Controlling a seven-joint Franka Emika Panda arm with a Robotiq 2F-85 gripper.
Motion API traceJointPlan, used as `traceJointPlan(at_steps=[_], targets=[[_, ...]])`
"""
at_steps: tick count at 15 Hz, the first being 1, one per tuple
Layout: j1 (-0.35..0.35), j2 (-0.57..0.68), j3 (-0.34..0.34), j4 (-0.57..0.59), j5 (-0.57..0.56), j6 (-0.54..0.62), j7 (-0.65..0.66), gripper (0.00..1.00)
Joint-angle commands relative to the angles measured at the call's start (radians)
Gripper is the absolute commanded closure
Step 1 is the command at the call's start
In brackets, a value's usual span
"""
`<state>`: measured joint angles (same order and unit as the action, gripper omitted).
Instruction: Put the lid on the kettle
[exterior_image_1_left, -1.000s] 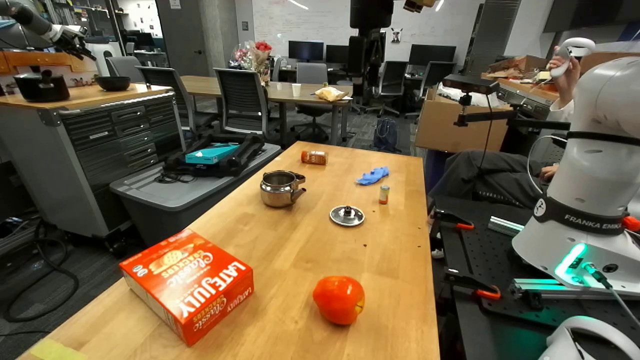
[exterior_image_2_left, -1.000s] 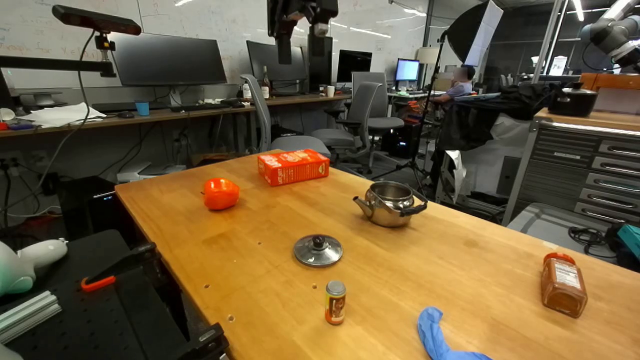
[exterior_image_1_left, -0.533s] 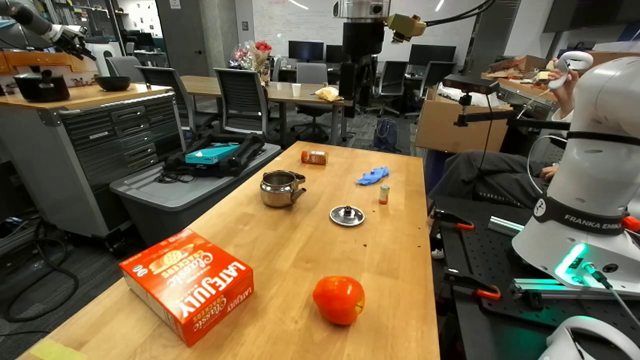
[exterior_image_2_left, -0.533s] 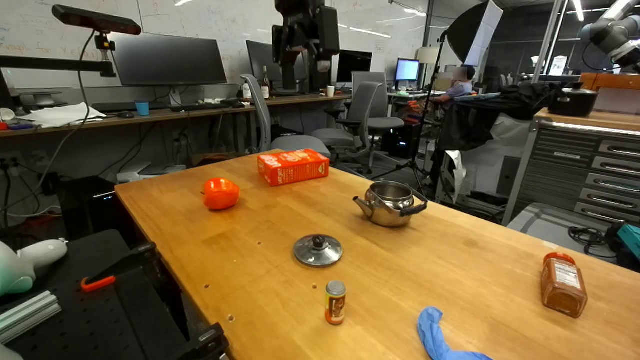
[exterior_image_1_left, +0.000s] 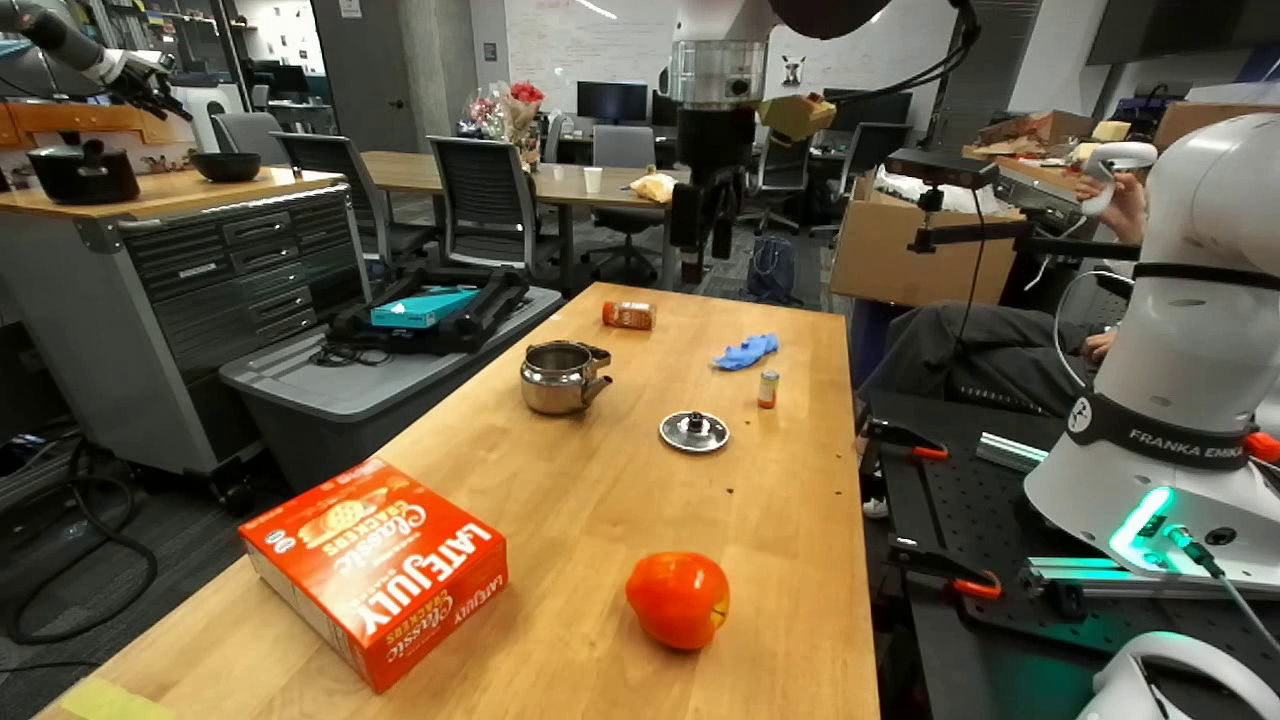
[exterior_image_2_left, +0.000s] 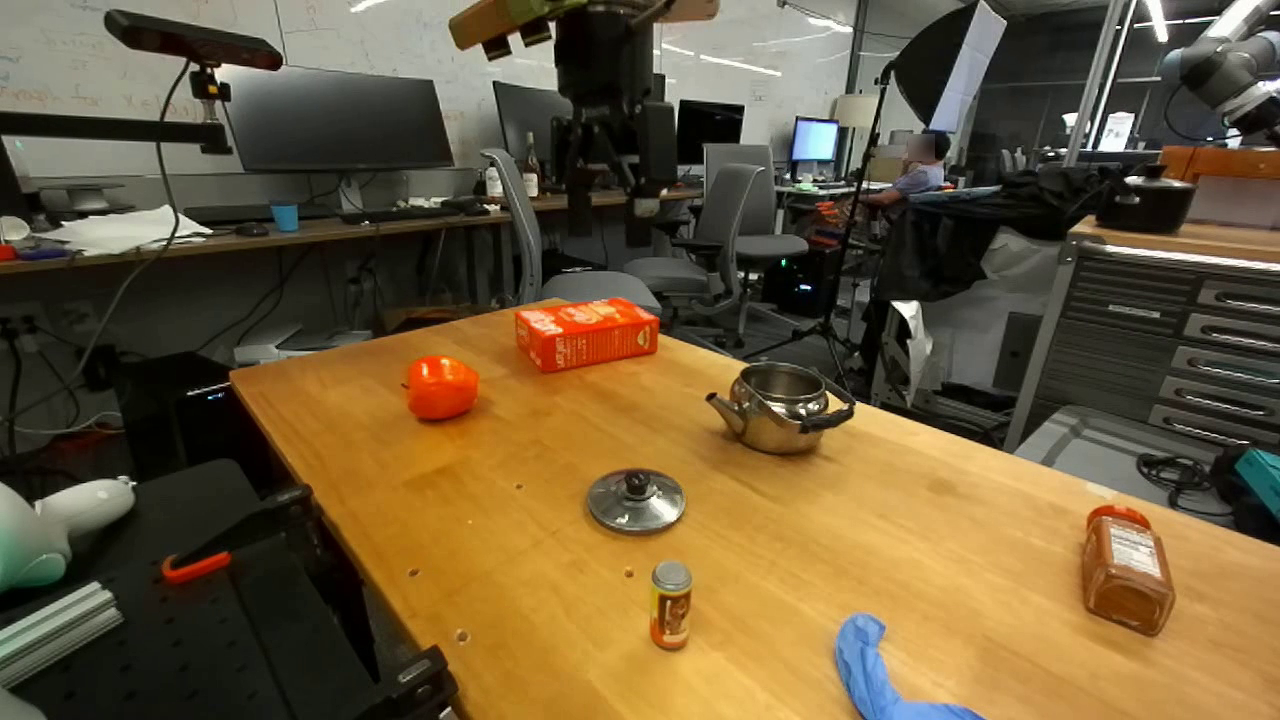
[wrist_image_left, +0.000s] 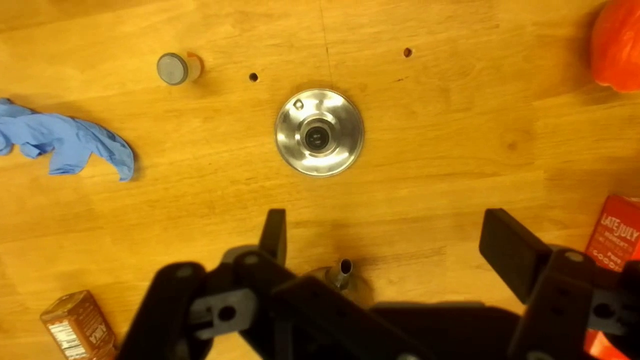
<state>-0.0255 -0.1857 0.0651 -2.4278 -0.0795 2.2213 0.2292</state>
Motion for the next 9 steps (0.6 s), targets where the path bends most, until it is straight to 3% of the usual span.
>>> traceJointPlan(at_steps=[1, 9], targets=[[0.001, 0.078, -0.002, 0.027, -0.027, 0.005, 0.065, 0.0], [0.005, 0.227, -0.035, 0.04, -0.043, 0.118, 0.12, 0.0]])
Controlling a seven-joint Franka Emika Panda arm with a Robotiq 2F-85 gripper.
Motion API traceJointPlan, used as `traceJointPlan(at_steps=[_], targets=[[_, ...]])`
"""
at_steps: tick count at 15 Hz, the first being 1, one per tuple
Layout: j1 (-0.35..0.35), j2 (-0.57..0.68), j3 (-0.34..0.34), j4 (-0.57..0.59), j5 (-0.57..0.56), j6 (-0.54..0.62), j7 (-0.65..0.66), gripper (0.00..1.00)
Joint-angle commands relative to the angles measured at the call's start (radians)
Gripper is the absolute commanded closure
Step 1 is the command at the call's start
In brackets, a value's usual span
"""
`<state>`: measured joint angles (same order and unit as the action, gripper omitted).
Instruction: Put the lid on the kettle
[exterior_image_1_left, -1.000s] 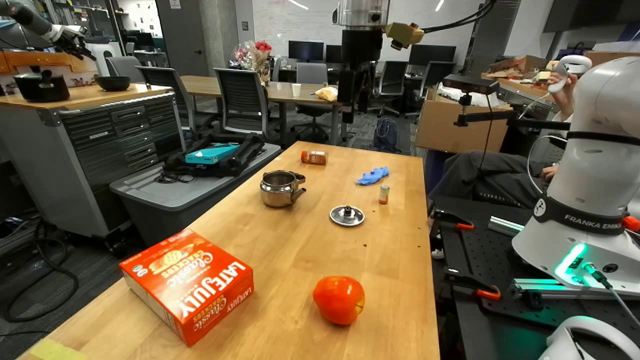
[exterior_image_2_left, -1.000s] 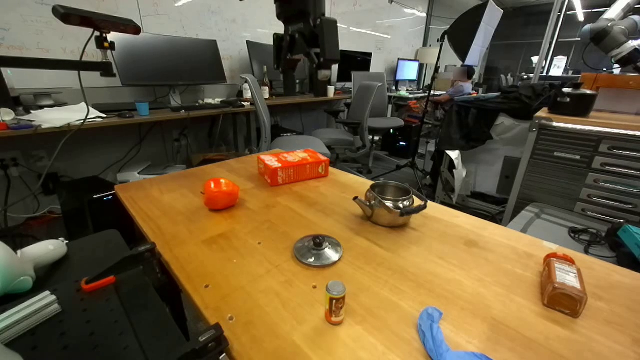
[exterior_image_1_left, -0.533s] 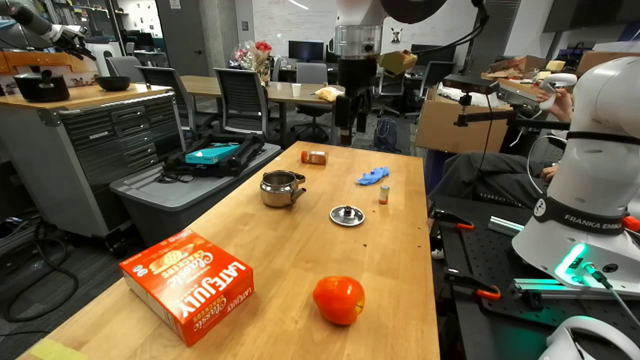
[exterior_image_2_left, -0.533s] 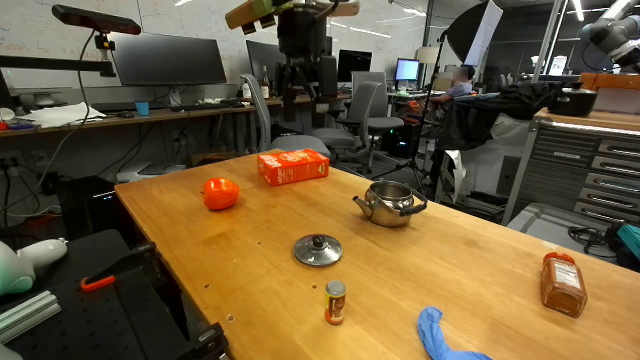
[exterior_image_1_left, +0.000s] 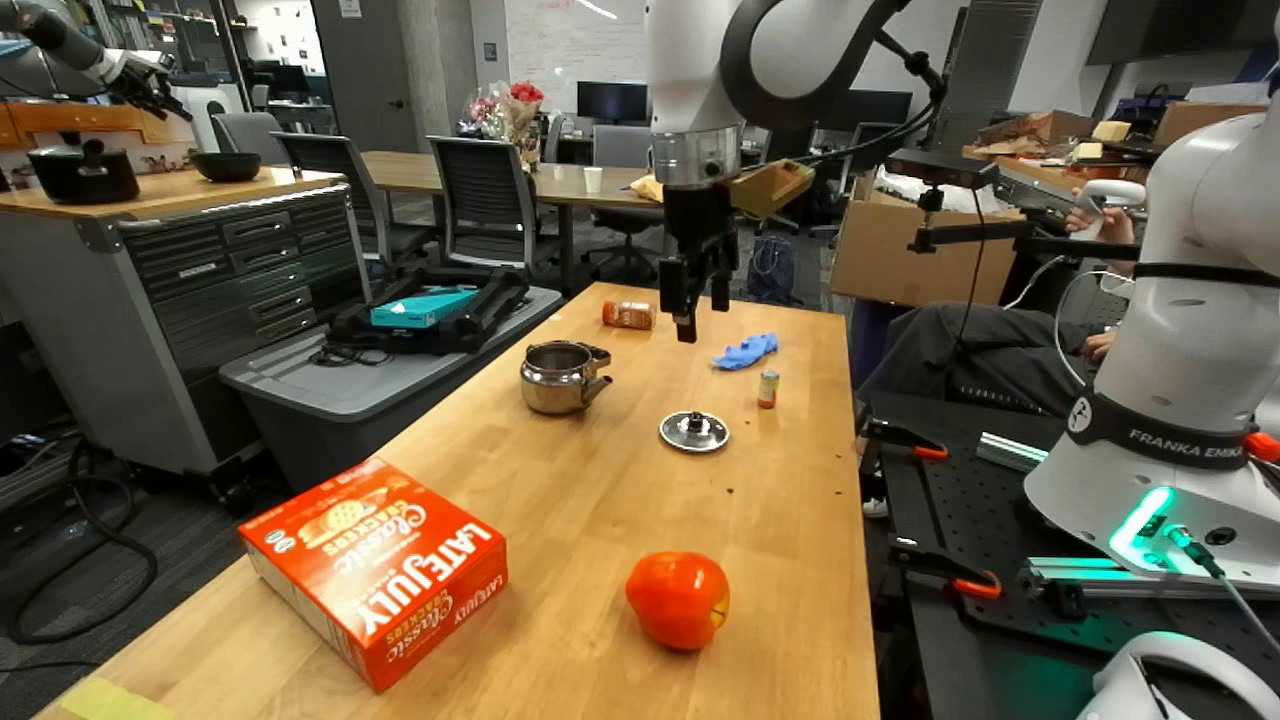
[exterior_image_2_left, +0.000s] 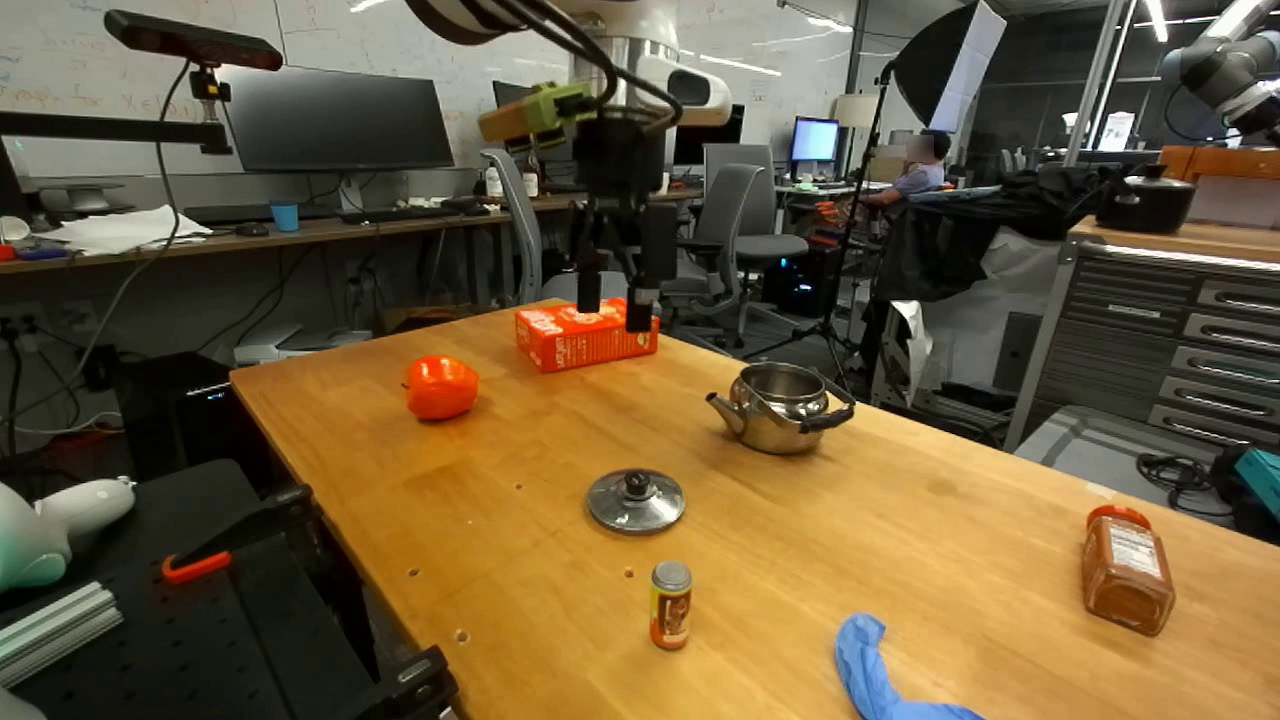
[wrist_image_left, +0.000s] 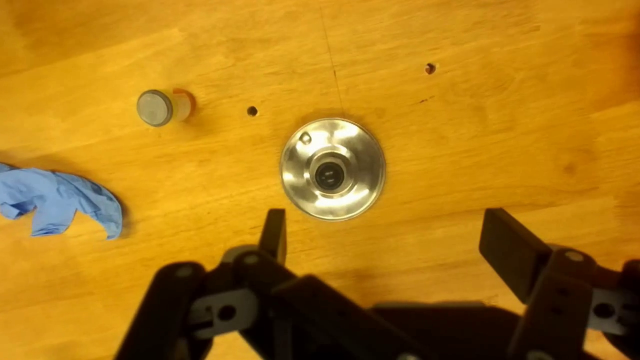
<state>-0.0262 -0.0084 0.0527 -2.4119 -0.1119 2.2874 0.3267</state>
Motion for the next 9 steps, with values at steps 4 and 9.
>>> traceJointPlan(at_steps=[4, 9], targets=[[0.004, 0.1, -0.049, 0.03, 0.014, 0.099, -0.002, 0.0], [0.006, 0.16, -0.076, 0.03, 0.011, 0.159, 0.005, 0.0]])
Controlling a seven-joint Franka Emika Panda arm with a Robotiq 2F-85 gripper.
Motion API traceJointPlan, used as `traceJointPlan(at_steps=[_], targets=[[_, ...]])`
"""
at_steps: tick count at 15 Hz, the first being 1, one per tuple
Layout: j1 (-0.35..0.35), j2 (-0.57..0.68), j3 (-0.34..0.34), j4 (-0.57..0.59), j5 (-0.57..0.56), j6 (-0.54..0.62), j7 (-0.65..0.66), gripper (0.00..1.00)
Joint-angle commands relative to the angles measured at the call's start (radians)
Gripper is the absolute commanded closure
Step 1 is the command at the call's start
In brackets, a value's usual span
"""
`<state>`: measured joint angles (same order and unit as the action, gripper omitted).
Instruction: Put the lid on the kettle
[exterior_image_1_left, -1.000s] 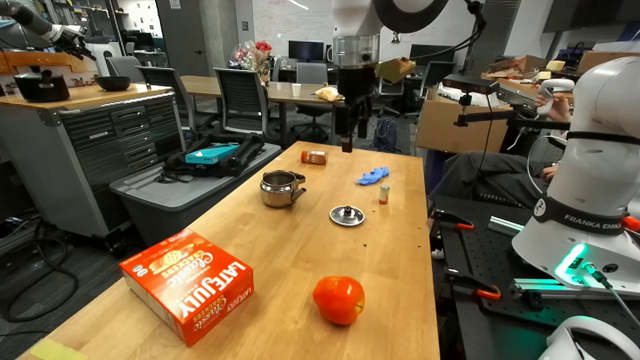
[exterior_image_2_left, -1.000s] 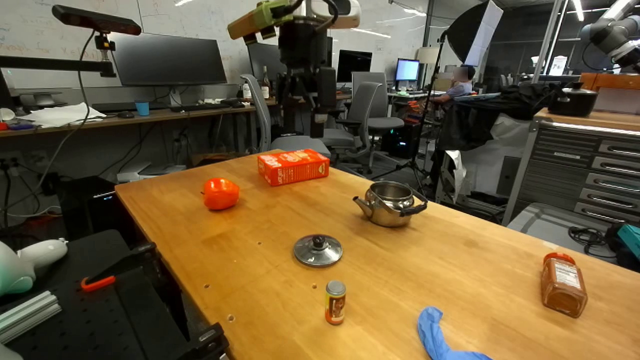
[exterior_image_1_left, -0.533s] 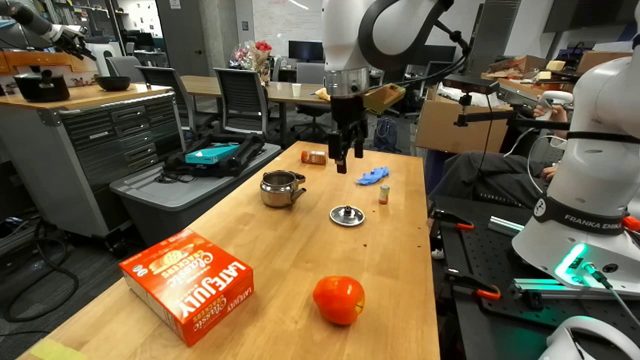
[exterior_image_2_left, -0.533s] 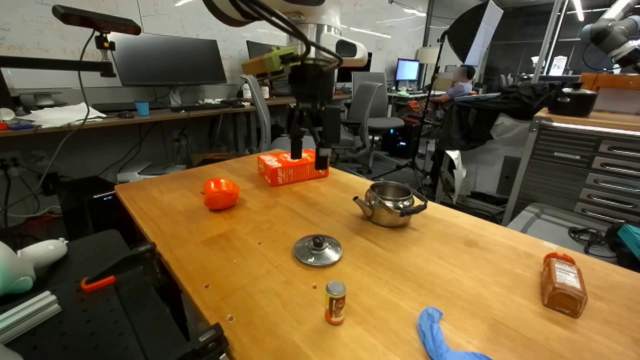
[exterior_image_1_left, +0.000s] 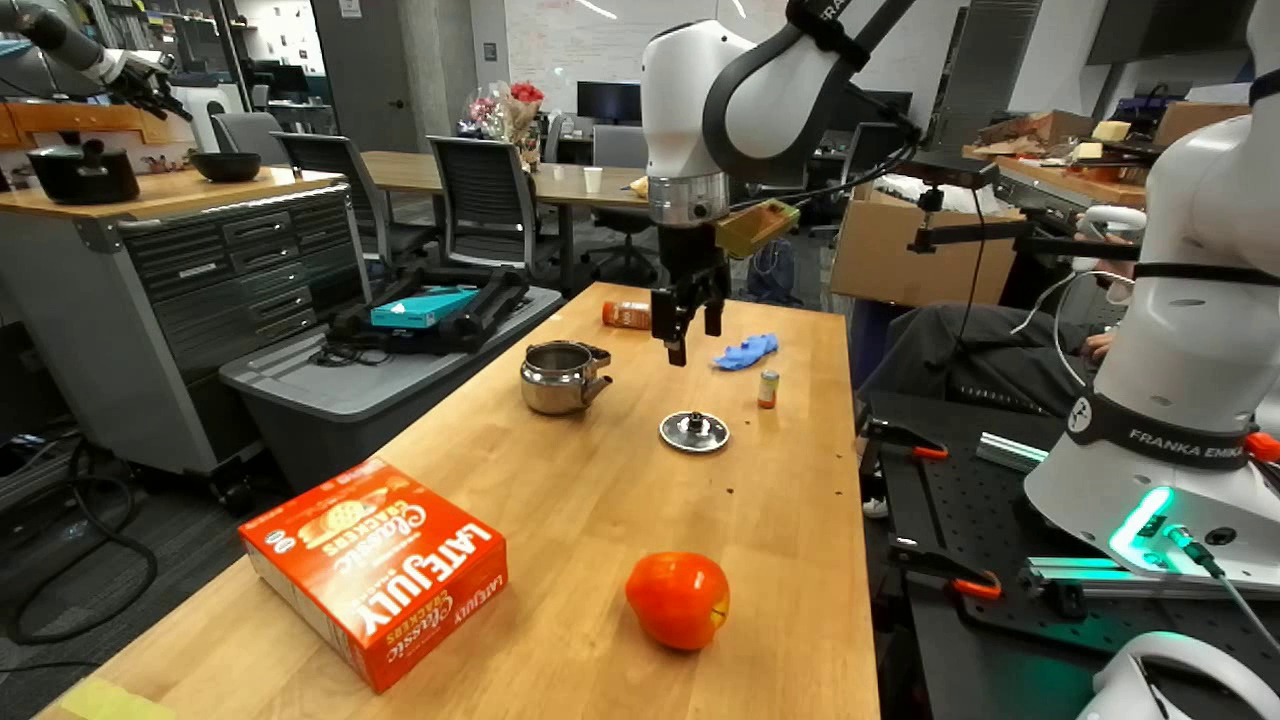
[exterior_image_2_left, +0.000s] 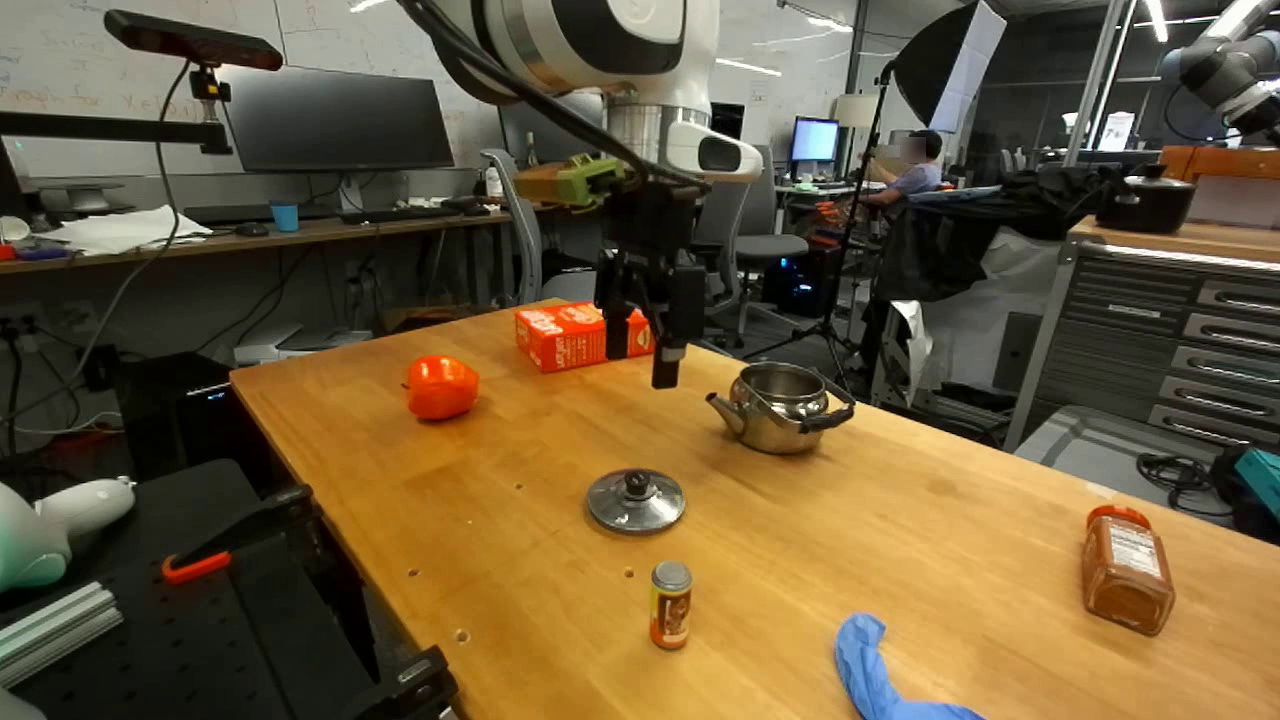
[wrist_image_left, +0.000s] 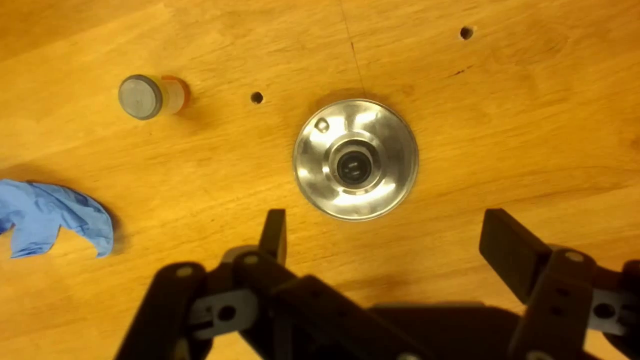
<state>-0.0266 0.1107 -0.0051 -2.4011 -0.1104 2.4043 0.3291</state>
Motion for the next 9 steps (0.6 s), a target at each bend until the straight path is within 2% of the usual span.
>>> traceJointPlan(at_steps=[1, 9], targets=[[0.008, 0.052, -0.023, 0.016, 0.006, 0.056, 0.004, 0.0], [0.019, 0.141, -0.046, 0.001, 0.003, 0.18, 0.001, 0.0]])
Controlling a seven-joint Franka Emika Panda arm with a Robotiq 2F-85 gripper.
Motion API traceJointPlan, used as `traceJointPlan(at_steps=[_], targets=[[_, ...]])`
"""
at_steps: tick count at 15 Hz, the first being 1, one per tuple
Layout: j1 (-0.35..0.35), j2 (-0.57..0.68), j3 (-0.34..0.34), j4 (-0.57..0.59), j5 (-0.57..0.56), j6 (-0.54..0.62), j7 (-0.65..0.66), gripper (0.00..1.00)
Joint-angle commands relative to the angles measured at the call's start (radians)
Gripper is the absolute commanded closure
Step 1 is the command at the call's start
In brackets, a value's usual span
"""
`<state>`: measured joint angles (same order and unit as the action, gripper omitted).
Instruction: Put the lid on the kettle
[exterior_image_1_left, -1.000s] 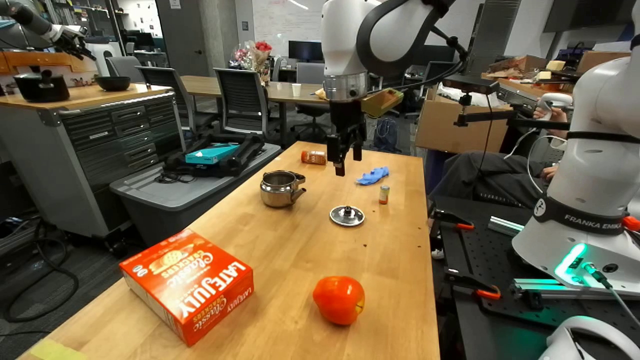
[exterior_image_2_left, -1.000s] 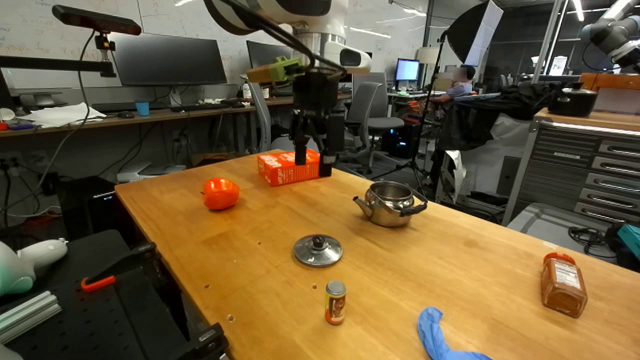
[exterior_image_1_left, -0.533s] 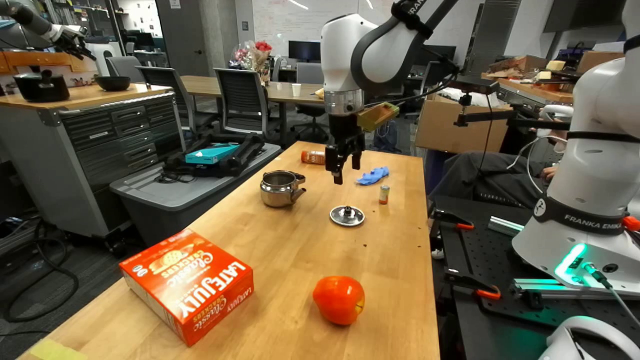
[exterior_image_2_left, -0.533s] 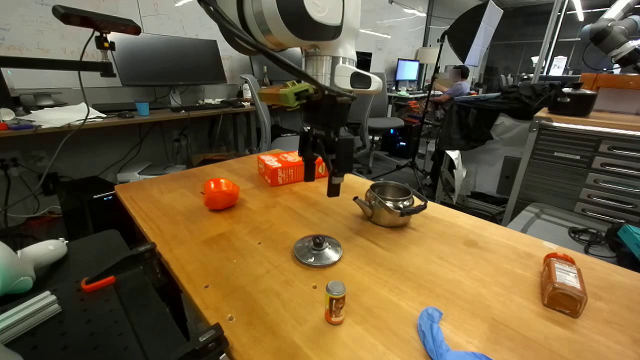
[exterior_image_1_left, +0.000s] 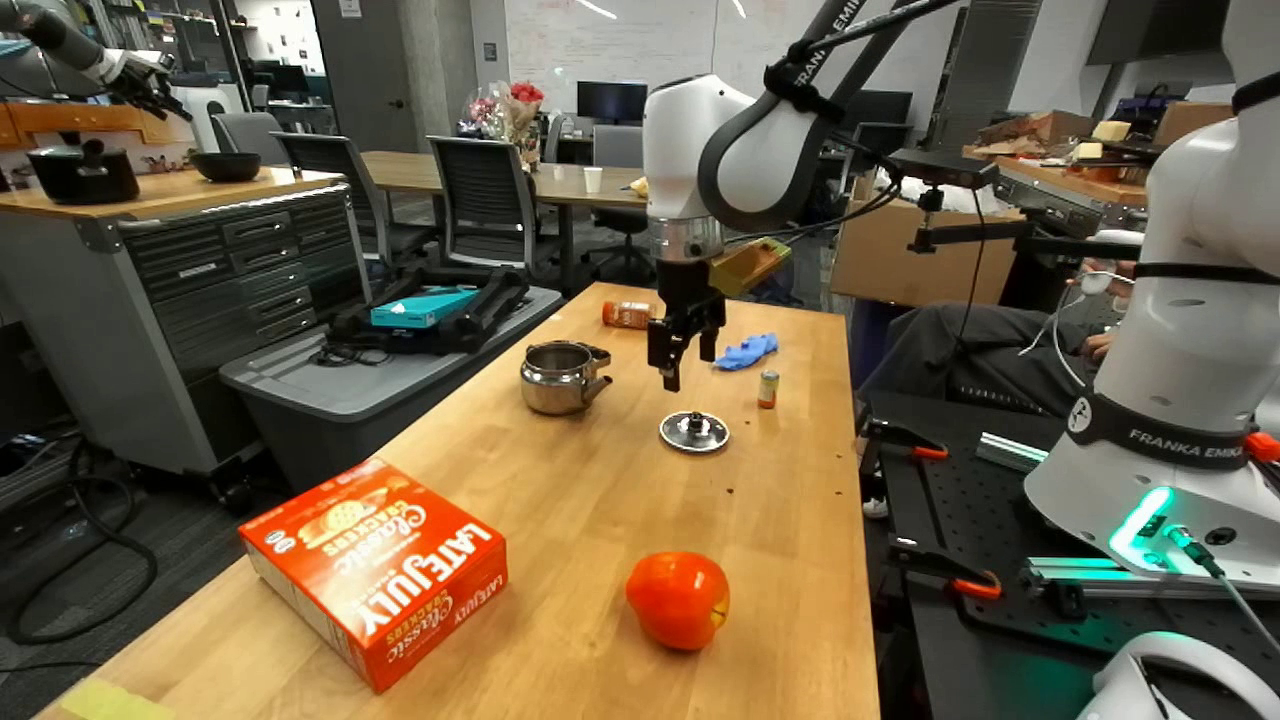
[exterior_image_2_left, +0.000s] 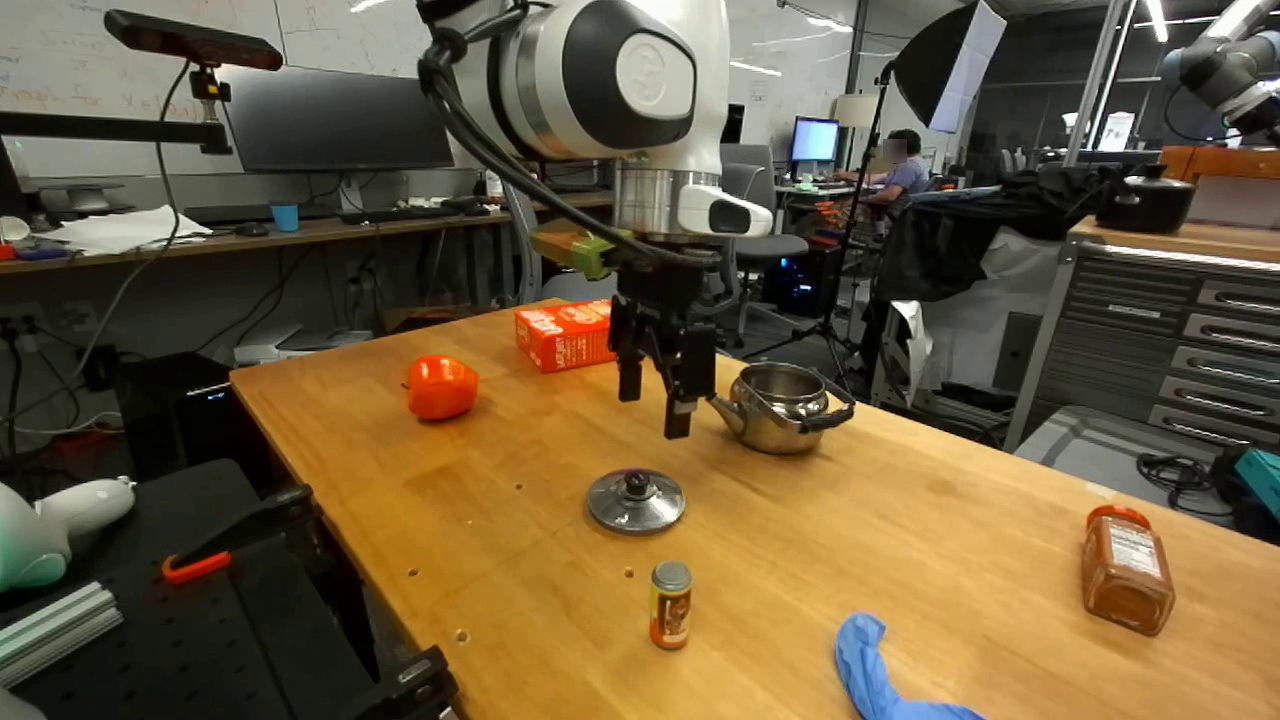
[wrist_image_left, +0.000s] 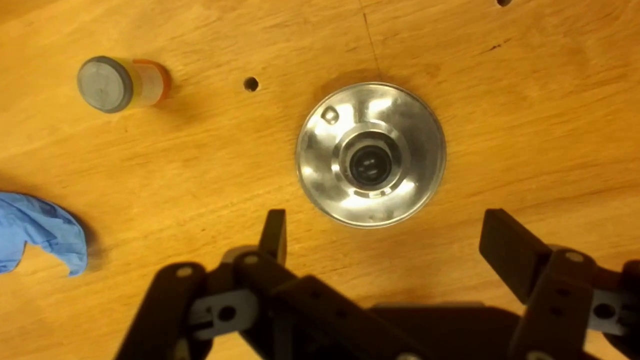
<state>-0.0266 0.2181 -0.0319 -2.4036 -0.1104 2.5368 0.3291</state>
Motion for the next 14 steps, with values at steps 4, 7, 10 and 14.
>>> traceJointPlan(at_steps=[4, 7, 10, 14], targets=[[0.02, 0.079, -0.029, 0.01, 0.006, 0.065, -0.011, 0.0], [0.03, 0.113, -0.033, 0.012, 0.004, 0.068, -0.002, 0.0], [0.039, 0.136, -0.034, 0.012, 0.004, 0.063, -0.002, 0.0], [0.046, 0.145, -0.026, 0.009, 0.02, 0.07, -0.01, 0.05]])
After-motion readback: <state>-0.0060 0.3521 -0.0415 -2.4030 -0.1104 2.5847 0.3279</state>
